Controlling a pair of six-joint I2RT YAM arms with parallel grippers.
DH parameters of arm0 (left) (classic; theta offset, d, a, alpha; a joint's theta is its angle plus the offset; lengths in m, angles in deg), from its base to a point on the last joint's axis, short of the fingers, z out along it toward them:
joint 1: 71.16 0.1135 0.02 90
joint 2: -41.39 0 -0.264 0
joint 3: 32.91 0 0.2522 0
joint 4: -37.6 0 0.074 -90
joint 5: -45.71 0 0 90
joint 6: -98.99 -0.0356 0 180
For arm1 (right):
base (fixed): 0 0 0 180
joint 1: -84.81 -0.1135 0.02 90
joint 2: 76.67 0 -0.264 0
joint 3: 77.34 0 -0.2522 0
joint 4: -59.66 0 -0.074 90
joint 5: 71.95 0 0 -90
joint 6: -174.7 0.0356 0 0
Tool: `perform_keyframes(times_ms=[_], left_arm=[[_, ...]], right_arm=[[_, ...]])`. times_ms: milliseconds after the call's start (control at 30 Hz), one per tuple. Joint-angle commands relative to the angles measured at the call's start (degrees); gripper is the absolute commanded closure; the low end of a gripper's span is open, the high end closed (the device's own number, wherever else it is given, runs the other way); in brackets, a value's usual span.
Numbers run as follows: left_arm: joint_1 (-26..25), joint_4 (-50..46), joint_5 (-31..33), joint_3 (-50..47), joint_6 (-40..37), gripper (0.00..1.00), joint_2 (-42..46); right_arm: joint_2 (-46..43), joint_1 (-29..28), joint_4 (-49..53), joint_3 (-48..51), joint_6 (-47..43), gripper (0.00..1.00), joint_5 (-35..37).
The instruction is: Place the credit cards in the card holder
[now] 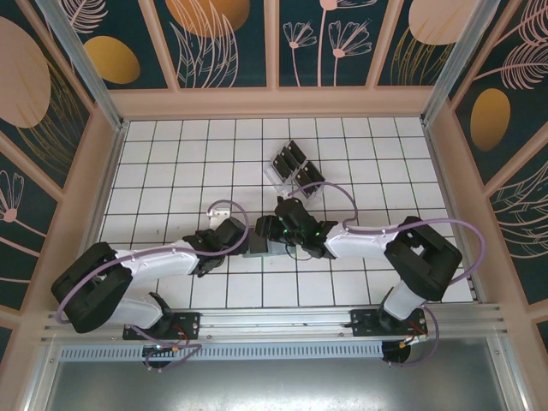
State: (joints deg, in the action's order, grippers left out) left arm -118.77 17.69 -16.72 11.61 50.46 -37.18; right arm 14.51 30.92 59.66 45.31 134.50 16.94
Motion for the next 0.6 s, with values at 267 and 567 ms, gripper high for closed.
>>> perform_keyframes(times_ms=[267, 567], left_arm=[[0.12, -3.13, 2.05, 2.33, 0.27, 0.01, -0.57], [0.13, -2.81, 1.72, 1.93, 0.53, 0.01, -0.83]], right_arm=[[1.90, -0.42, -2.28, 1.56, -0.16, 0.62, -1.13], [5.98, -1.22, -4.63, 1.24, 1.10, 0.65, -2.67]])
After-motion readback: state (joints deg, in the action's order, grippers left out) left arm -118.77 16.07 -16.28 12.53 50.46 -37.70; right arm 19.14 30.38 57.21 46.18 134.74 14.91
